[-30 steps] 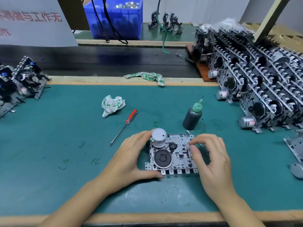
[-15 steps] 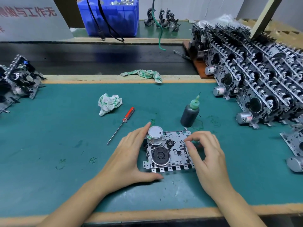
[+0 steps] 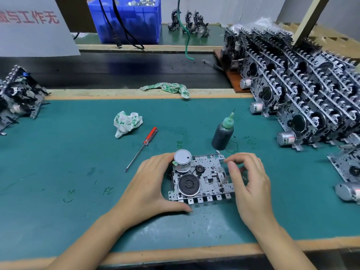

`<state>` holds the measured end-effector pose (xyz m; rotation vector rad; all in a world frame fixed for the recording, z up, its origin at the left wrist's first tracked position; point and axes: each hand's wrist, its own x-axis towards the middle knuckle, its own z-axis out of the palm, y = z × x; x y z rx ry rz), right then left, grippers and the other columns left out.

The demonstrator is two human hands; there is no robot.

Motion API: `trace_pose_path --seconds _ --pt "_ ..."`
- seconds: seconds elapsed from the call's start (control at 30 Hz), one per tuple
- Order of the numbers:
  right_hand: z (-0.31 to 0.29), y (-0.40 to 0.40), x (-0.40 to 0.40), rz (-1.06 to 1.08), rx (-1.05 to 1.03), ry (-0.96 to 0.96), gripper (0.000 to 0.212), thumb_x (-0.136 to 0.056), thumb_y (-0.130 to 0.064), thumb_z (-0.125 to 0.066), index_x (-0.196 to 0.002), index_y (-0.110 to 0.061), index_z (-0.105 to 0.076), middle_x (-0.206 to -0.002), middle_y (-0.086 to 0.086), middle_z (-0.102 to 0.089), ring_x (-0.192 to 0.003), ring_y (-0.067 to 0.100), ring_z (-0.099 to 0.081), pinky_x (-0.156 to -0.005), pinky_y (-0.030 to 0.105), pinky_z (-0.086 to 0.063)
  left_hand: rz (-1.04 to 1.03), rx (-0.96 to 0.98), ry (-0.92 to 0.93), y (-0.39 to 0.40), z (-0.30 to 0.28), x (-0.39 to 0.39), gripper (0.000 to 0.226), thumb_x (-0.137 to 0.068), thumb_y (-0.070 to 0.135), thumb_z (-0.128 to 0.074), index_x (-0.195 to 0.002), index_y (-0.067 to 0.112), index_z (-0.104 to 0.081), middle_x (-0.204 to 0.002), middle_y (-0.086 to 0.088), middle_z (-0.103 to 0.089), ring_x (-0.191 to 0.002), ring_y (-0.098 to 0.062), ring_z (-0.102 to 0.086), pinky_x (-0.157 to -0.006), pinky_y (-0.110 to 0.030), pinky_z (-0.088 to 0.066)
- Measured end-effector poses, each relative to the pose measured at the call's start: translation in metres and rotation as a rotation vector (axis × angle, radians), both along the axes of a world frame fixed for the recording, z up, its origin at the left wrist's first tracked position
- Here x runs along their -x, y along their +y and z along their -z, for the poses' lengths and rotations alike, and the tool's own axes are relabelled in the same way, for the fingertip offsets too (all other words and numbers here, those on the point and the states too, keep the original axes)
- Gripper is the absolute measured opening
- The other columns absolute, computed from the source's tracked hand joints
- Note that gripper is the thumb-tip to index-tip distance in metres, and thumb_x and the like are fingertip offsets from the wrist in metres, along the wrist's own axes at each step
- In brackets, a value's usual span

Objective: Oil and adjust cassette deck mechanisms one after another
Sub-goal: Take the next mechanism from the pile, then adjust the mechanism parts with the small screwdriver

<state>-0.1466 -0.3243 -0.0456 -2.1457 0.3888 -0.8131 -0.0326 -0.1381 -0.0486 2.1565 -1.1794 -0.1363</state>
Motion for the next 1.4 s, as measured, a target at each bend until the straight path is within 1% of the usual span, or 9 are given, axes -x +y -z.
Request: trace_pose_path --seconds 0.2,0.37,0.57,0.7,0.83,1.0,1.13,1.27,1.4 --pt "-0.030 -0.016 0.007 -0.316 -0.005 0.201 0.055 -0.076 -0.054 -0.059 -0.126 -0.039 -0.042 -0.131 -0.023 -0.042 -0.123 -0.006 -0.038 -0.099 0.006 -0.026 0.015 0.002 0.028 0.000 0.000 0.000 0.095 -0.052 0.078 -0.068 -0.131 0.047 -0.026 -0.132 0.034 -0.032 -0.120 0.019 -0.026 -0.102 -0.009 -0.019" --pt "-0.051 -0.028 -0.012 -0.616 0.648 0.708 0.120 -0.061 -0.071 -0.069 -0.147 -0.038 0.008 -0.151 -0.026 -0.005 -0.137 -0.006 -0.003 -0.103 0.001 0.007 0.067 -0.025 0.075 0.000 0.002 -0.001 0.098 -0.052 0.074 -0.071 -0.133 0.045 -0.022 -0.139 0.031 -0.026 -0.128 0.013 -0.025 -0.107 -0.014 -0.020" --pt "-0.057 -0.020 -0.034 -0.571 0.862 0.813 0.116 -0.055 -0.069 -0.073 -0.146 -0.019 -0.022 -0.136 -0.008 -0.039 -0.125 0.012 -0.039 -0.098 0.031 -0.040 0.077 -0.016 0.072 -0.001 0.000 0.001 0.095 -0.057 0.074 -0.068 -0.134 0.048 -0.019 -0.140 0.033 -0.023 -0.130 0.009 -0.026 -0.109 -0.024 -0.025" --pt "-0.060 -0.018 -0.039 -0.540 0.957 0.731 0.094 -0.053 -0.068 -0.072 -0.129 -0.022 -0.041 -0.120 -0.009 -0.054 -0.108 0.016 -0.054 -0.082 0.032 -0.047 0.055 -0.010 0.100 -0.001 0.001 0.003 0.101 -0.056 0.071 -0.070 -0.138 0.046 -0.015 -0.140 0.035 -0.022 -0.132 0.008 -0.027 -0.110 -0.026 -0.028" --pt "-0.068 -0.025 -0.033 -0.569 0.646 0.680 0.092 -0.050 -0.066 -0.075 -0.129 -0.027 -0.047 -0.120 -0.013 -0.059 -0.109 0.011 -0.056 -0.091 0.031 -0.044 -0.023 0.249 0.583 0.002 -0.005 0.002 0.111 -0.049 0.056 -0.075 -0.142 0.036 -0.019 -0.139 0.025 -0.037 -0.131 0.004 -0.037 -0.104 -0.010 -0.029" --pt "-0.063 -0.006 -0.023 -1.002 -0.576 0.554 0.051 -0.056 -0.031 -0.078 -0.105 -0.028 -0.068 -0.106 -0.019 -0.066 -0.104 0.000 -0.058 -0.088 0.017 -0.046 0.238 0.465 1.162 -0.011 -0.022 -0.002 0.109 -0.051 0.084 -0.064 -0.127 0.006 -0.059 -0.133 -0.021 -0.053 -0.124 -0.038 -0.046 -0.102 -0.047 -0.034" --pt "-0.035 0.014 -0.023 -1.099 -0.976 0.484 0.088 -0.058 -0.047 -0.084 -0.121 0.004 -0.050 -0.121 0.017 -0.054 -0.116 0.027 -0.051 -0.107 0.044 -0.038 0.234 0.539 1.645 -0.027 -0.022 -0.002 0.131 -0.031 0.082 -0.075 -0.130 0.000 -0.053 -0.098 -0.027 -0.046 -0.078 -0.020 -0.033 -0.067 -0.027 -0.025" --pt "-0.027 0.009 -0.019 -0.927 -0.891 0.485 0.033 -0.063 -0.021 -0.076 -0.094 -0.020 -0.066 -0.098 -0.009 -0.063 -0.091 0.004 -0.061 -0.082 0.017 -0.048 0.456 0.681 1.794 -0.023 -0.020 -0.001 0.113 -0.058 0.074 -0.070 -0.141 0.002 -0.040 -0.141 -0.021 -0.045 -0.129 -0.034 -0.044 -0.108 -0.049 -0.033" --pt "-0.033 -0.006 -0.015 -0.637 -0.518 0.401 0.014 -0.064 -0.034 -0.085 -0.075 -0.034 -0.077 -0.082 -0.016 -0.072 -0.078 -0.003 -0.062 -0.077 0.014 -0.045 0.563 0.718 1.843 -0.015 -0.012 -0.008 0.120 -0.059 0.073 -0.071 -0.146 0.002 -0.028 -0.146 -0.025 -0.036 -0.136 -0.040 -0.034 -0.113 -0.055 -0.020"
